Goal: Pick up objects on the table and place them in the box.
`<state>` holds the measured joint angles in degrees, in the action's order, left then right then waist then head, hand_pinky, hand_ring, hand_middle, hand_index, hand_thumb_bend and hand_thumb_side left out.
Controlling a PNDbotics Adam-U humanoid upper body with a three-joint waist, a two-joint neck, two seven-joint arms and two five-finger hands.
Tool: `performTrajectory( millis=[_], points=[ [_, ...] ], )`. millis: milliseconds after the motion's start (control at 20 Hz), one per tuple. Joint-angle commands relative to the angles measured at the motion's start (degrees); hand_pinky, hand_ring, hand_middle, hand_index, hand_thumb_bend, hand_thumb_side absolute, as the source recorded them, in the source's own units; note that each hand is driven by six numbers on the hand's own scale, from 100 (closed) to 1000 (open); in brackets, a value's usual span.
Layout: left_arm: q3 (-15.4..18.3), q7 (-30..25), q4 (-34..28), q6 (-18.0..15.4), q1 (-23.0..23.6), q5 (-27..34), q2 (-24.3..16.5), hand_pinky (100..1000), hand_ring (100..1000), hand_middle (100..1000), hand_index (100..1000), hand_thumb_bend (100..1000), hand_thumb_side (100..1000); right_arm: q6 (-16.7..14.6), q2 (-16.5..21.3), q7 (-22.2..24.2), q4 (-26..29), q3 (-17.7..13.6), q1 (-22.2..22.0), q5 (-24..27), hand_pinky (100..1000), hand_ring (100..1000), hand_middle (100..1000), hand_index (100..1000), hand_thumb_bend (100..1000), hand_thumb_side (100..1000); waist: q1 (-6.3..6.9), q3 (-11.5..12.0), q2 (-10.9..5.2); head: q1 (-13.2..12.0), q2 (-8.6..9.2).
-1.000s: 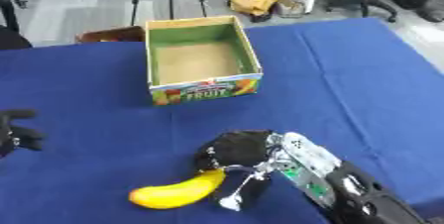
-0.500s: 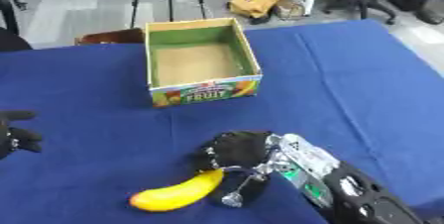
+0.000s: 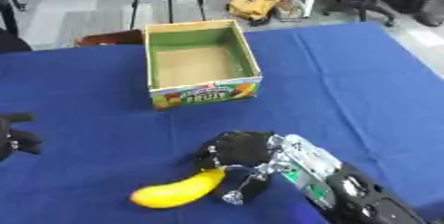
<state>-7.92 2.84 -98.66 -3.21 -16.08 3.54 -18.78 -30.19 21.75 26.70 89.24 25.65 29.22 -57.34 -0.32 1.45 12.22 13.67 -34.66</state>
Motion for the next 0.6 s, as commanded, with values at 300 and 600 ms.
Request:
performTrajectory(
  millis=[300,600],
  points=[
    [0.24,0.1,-0.92,-0.08,-0.66,0.03,-1.58,503,553,685,720,561,828,1.91,5.72,-1.11,5.32,-1.83,2.3,3.76,697,838,775,743,100,307,-0.49,-0.26,-1.54,-0.17,0.48],
    [0.34,0.18,-0.92,-0.1,-0.62,-0.01,-1.77,503,553,685,719,563,827,4.02,11.58,-3.75,5.99,-4.02,3.41,4.49,715,828,779,751,100,333,-0.71,0.19,-1.66,-0.27,0.96]
  ],
)
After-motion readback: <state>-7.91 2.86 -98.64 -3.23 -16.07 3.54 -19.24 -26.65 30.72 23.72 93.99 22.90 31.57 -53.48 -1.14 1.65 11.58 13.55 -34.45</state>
